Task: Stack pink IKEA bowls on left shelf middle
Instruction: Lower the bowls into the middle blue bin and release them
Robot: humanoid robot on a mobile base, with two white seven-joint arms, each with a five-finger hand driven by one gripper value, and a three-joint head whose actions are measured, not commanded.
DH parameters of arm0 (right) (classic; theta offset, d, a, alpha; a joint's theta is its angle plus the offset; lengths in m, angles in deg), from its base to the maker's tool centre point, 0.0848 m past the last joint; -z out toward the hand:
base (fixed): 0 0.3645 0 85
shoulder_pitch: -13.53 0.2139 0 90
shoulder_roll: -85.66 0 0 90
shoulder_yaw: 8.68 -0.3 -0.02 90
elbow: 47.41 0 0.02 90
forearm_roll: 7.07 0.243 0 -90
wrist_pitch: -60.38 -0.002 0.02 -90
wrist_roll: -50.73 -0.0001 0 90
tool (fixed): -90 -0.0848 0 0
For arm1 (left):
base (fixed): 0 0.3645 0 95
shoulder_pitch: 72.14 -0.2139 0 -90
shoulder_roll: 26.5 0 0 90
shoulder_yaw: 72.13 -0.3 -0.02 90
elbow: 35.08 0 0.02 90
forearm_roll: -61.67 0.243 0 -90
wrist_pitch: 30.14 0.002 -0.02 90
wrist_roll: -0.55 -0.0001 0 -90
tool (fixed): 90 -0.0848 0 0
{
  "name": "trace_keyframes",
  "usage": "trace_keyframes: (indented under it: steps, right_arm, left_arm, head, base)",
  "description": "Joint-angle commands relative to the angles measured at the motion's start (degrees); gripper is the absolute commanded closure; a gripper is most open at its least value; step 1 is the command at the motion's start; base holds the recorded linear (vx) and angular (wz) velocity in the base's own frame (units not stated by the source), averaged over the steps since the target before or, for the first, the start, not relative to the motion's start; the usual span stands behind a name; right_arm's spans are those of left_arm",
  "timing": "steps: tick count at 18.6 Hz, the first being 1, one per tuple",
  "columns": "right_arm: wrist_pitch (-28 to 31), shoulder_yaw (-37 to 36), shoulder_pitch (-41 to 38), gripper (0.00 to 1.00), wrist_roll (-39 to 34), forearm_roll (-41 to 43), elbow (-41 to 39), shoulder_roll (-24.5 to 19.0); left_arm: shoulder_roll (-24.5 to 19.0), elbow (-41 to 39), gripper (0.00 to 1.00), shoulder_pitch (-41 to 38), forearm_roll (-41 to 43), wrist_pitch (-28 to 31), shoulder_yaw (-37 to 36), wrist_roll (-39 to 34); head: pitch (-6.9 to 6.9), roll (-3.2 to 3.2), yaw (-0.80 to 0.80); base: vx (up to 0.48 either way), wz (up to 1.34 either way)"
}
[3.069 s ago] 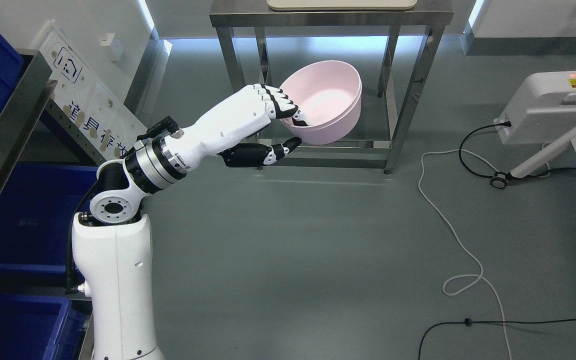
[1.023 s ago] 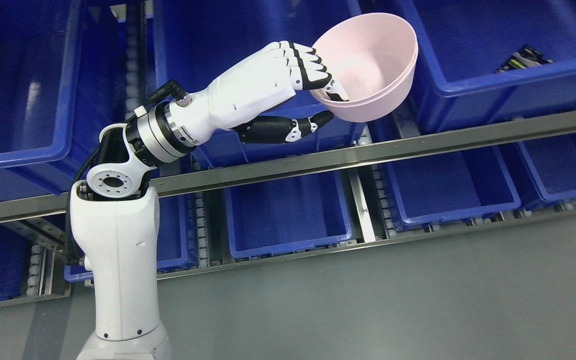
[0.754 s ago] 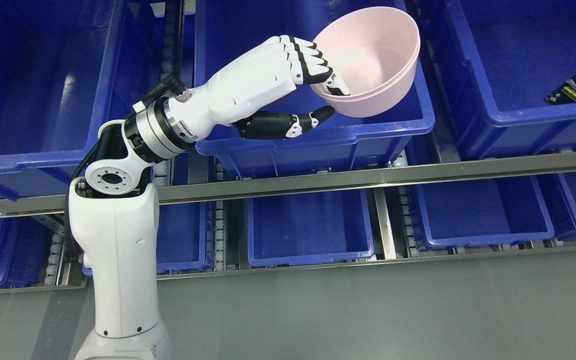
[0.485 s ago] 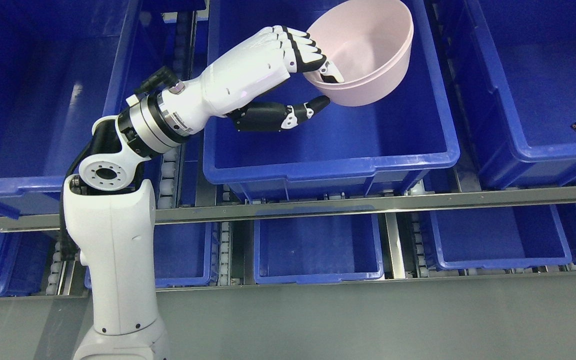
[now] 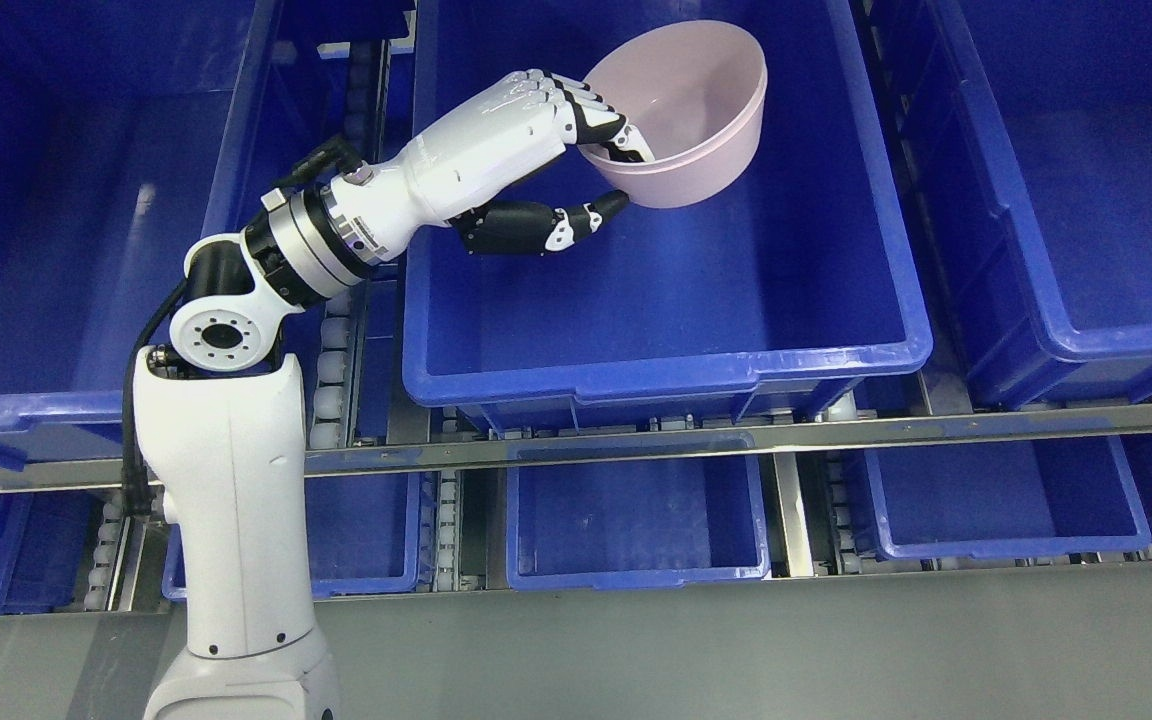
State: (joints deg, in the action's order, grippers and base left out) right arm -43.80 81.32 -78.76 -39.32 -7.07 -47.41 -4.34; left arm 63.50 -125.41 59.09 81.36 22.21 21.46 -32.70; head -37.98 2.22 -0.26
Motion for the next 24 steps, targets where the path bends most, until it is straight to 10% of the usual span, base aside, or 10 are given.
trace_keyframes:
  steps: [1,5,9,14,17,24]
  right_arm:
    - [0.0,-0.3,0.0,0.00,0.0,0.1,-1.0,1.0]
    - [0.0,-0.3,0.0,0.00,0.0,0.1,-1.0,1.0]
    - [0.0,-0.3,0.0,0.00,0.0,0.1,-1.0,1.0]
    - [0.0,-0.3,0.0,0.00,0.0,0.1,-1.0,1.0]
    - [0.0,-0.3,0.0,0.00,0.0,0.1,-1.0,1.0]
    - [0.0,-0.3,0.0,0.00,0.0,0.1,-1.0,1.0]
  left_arm:
    - [-1.0,13.3,0.95,0.2,6.6,-0.1,1.2,0.1]
    - [-1.0,16.6,0.84,0.2,6.5,-0.1,-0.2,-1.7]
    - [-1.0,17.9,0.38,0.1,6.4,-0.4,-4.9,-10.2]
    - [-1.0,17.5,0.14,0.2,5.3,-0.6,-4.6,-25.2]
    - [-1.0,17.4,0.13,0.0,-12.7,0.6,-5.1,-44.1]
    - [-1.0,9.3,0.01,-7.1,-26.5,12.0,-4.4,-49.9]
  head:
    - [0.00,0.00,0.00]
    - [0.00,0.00,0.00]
    - [0.00,0.00,0.00]
    - [0.00,0.00,0.00]
    - [0.00,0.00,0.00]
    - [0.00,0.00,0.00]
  base:
    - [-0.012,0.00]
    - [-0.027,0.00]
    - [-0.027,-0.02]
    - [-0.009,0.00]
    - [0.000,0.00]
    - [-0.087,0.00]
